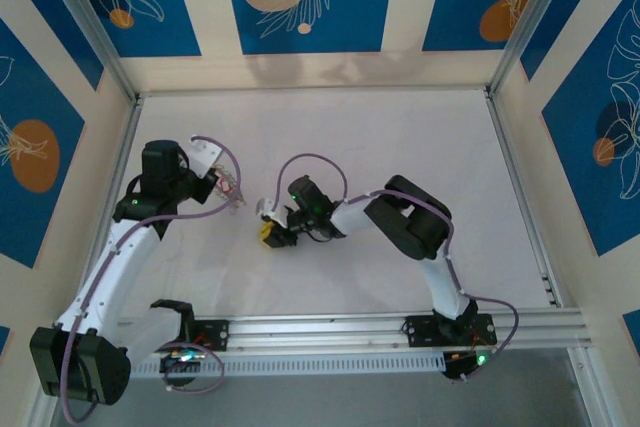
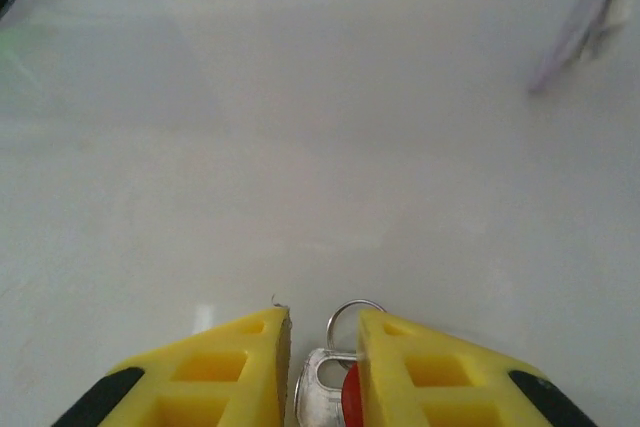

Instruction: Put the keys on the keyring

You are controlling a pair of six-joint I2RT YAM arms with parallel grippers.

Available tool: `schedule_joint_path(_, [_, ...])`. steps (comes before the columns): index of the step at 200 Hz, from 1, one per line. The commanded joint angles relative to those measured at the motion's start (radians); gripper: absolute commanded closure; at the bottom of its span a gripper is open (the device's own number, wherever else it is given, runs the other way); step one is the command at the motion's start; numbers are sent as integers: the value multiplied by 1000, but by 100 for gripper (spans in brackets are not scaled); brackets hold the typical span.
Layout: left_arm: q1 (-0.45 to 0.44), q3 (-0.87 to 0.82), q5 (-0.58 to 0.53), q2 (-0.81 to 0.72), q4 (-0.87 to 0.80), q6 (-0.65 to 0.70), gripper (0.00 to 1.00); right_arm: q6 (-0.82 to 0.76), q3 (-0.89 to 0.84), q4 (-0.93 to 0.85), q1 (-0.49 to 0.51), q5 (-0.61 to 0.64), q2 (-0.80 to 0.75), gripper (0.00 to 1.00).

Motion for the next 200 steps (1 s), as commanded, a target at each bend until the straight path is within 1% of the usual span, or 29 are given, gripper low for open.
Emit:
schedule_joint_path(1, [2, -7, 10, -31, 16, 14, 100, -21, -131, 3, 6, -9, -93, 74])
schedule_joint_path(19, [2, -3, 35, -34, 10, 9, 100, -10, -261, 77, 2, 31, -170, 74])
schedule_joint_path(46, [2, -19, 68, -36, 35, 8, 100, -2, -442, 195, -11, 58, -277, 69])
schedule_joint_path(62, [3, -11, 83, -25, 25, 8, 100, 6, -523, 268, -29, 30, -317, 66])
schedule_joint_path(76, [2, -13, 96, -20, 26, 8, 100, -8, -544, 267, -42, -11, -342, 61])
schedule_joint_path(102, [2, -11, 116, -4, 26, 10, 100, -96, -511, 101, -49, -65, -406, 61])
schedule_joint_path(132, [2, -16, 131, -5, 13, 12, 100, -171, -456, -39, -49, -88, -424, 60])
schedule_joint_path(152, [3, -11, 142, -2, 5, 15, 100, -148, -426, -83, -72, -141, -452, 56])
schedule_joint_path(160, [3, -9, 149, -2, -2, 14, 100, -136, -393, -133, -90, -171, -455, 55])
schedule_joint_path(171, [2, -14, 154, 0, 4, 14, 100, -166, -314, -294, -108, -196, -448, 55])
schedule_joint_path(184, [3, -14, 159, 8, 6, 19, 100, -267, -213, -537, -107, -184, -443, 55])
schedule_joint_path(186, [3, -13, 162, 11, 3, 19, 100, -289, -198, -604, -104, -179, -443, 55])
schedule_joint_path(188, [3, -10, 162, 13, 0, 20, 100, -305, -179, -622, -100, -173, -443, 55])
schedule_joint_path(193, [2, -4, 167, 19, -9, 23, 100, -356, -138, -746, -88, -141, -443, 55])
schedule_joint_path(200, [3, 3, 174, 26, -22, 26, 100, -403, -92, -844, -64, -68, -446, 55])
